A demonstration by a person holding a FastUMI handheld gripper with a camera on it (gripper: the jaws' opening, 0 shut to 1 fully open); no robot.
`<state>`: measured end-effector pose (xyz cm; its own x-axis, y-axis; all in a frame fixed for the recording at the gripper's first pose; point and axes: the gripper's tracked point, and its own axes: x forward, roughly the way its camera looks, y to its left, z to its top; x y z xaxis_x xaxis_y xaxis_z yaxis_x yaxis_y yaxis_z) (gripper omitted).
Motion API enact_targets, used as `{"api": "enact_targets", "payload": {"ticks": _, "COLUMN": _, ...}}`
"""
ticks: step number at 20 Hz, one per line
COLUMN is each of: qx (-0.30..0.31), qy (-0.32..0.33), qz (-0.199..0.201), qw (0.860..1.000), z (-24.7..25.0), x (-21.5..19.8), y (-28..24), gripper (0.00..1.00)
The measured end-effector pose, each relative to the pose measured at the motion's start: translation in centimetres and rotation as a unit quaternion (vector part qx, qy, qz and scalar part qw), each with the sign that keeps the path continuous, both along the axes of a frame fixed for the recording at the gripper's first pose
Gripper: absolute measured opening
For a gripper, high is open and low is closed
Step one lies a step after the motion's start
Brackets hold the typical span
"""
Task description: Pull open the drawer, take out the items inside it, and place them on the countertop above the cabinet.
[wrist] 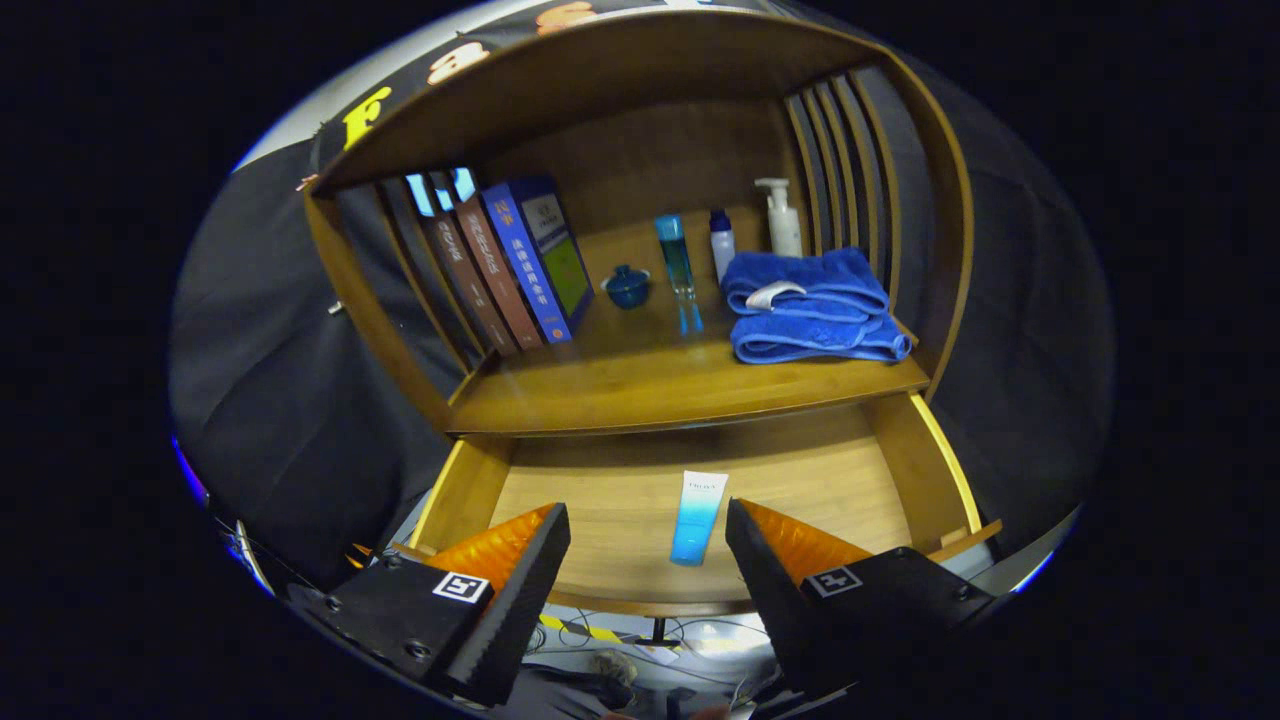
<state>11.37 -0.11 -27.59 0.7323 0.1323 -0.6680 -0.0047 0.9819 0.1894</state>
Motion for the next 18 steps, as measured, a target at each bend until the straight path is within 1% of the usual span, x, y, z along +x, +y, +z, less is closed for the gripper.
{"api": "enact_targets", "payload": {"ticks": 2, "qx": -0.014, "qy": 0.051, "qz": 0.005, "qw": 0.999, "z": -2.3, "x": 1.3, "y": -0.2, "gripper": 0.99}}
{"api": "enact_targets", "payload": {"ticks": 4, "qx": -0.015, "qy": 0.096, "qz": 0.011, "qw": 0.995, "z": -4.8, "x": 2.5, "y": 0.5, "gripper": 0.99}}
{"api": "enact_targets", "payload": {"ticks": 8, "qx": -0.060, "qy": 0.182, "qz": 0.008, "qw": 0.981, "z": -10.1, "x": 3.7, "y": -0.4, "gripper": 0.99}}
{"api": "enact_targets", "payload": {"ticks": 11, "qx": -0.057, "qy": 0.232, "qz": 0.000, "qw": 0.971, "z": -13.4, "x": 4.2, "y": 0.0, "gripper": 0.99}}
{"api": "enact_targets", "payload": {"ticks": 12, "qx": -0.056, "qy": 0.248, "qz": -0.006, "qw": 0.967, "z": -14.2, "x": 4.2, "y": -0.2, "gripper": 0.97}}
{"api": "enact_targets", "payload": {"ticks": 14, "qx": -0.056, "qy": 0.272, "qz": -0.014, "qw": 0.961, "z": -15.7, "x": 4.4, "y": -0.5, "gripper": 0.91}}
{"api": "enact_targets", "payload": {"ticks": 16, "qx": -0.069, "qy": 0.278, "qz": -0.021, "qw": 0.958, "z": -16.8, "x": 4.4, "y": -1.1, "gripper": 0.84}}
{"api": "enact_targets", "payload": {"ticks": 17, "qx": -0.076, "qy": 0.283, "qz": -0.015, "qw": 0.956, "z": -17.3, "x": 4.3, "y": -1.3, "gripper": 0.76}}
{"api": "enact_targets", "payload": {"ticks": 18, "qx": -0.081, "qy": 0.285, "qz": -0.017, "qw": 0.955, "z": -17.6, "x": 4.2, "y": -1.7, "gripper": 0.64}}
